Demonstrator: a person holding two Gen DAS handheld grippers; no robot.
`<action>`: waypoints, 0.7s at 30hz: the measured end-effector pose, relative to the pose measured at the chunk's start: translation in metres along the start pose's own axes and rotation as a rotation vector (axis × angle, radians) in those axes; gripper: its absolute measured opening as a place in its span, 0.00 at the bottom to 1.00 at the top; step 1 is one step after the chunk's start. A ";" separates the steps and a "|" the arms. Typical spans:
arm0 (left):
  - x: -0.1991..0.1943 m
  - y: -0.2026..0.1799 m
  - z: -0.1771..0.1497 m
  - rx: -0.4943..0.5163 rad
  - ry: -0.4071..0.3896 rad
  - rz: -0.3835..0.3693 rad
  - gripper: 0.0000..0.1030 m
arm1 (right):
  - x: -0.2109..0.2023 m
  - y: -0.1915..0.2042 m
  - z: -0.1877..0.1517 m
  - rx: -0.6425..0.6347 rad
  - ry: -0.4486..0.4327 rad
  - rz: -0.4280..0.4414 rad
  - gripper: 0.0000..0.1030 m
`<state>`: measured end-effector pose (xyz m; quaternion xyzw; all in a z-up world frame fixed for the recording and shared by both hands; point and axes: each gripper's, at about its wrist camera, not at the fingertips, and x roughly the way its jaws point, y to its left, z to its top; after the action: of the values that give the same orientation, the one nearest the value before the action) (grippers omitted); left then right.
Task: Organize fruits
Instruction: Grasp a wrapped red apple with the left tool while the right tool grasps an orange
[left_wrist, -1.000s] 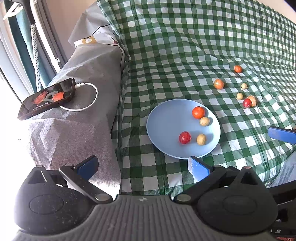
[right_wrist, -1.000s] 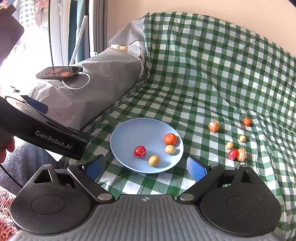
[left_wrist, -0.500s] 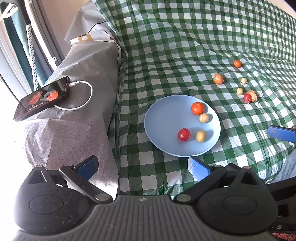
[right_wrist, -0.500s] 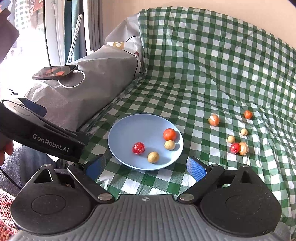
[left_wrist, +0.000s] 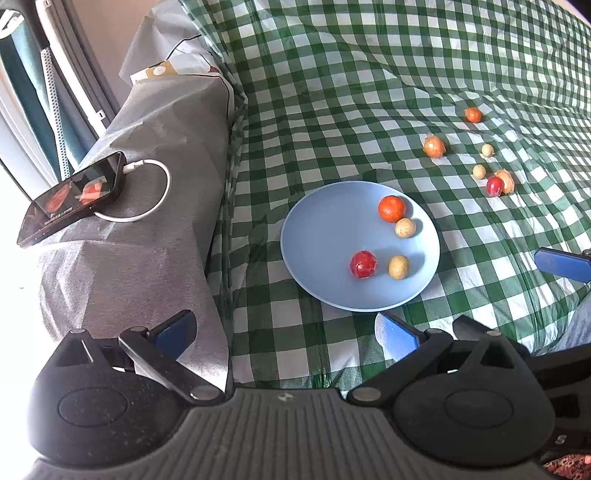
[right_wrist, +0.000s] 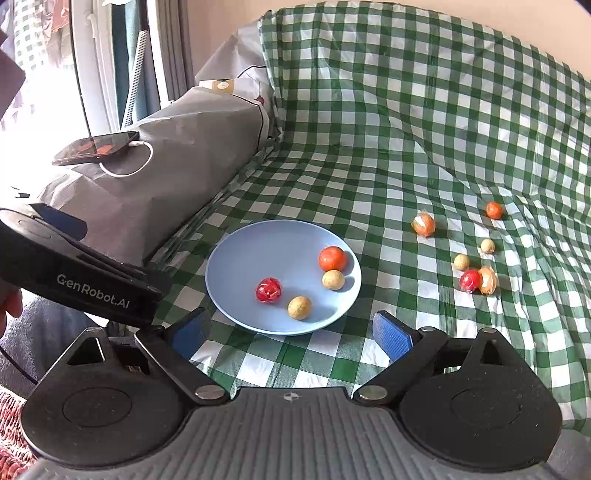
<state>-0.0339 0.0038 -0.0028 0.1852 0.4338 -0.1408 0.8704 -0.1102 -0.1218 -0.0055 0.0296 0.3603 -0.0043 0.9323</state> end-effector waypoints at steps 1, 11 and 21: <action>0.001 -0.001 0.001 0.002 0.002 0.001 1.00 | 0.001 -0.001 0.000 0.008 0.001 -0.002 0.92; 0.012 -0.019 0.024 0.027 0.019 -0.012 1.00 | 0.009 -0.041 -0.003 0.149 0.005 -0.056 0.92; 0.041 -0.077 0.076 0.076 0.012 -0.069 1.00 | 0.031 -0.134 -0.013 0.290 -0.026 -0.264 0.92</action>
<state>0.0117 -0.1022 -0.0093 0.2038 0.4393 -0.1859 0.8549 -0.0999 -0.2543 -0.0433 0.1161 0.3445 -0.1790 0.9142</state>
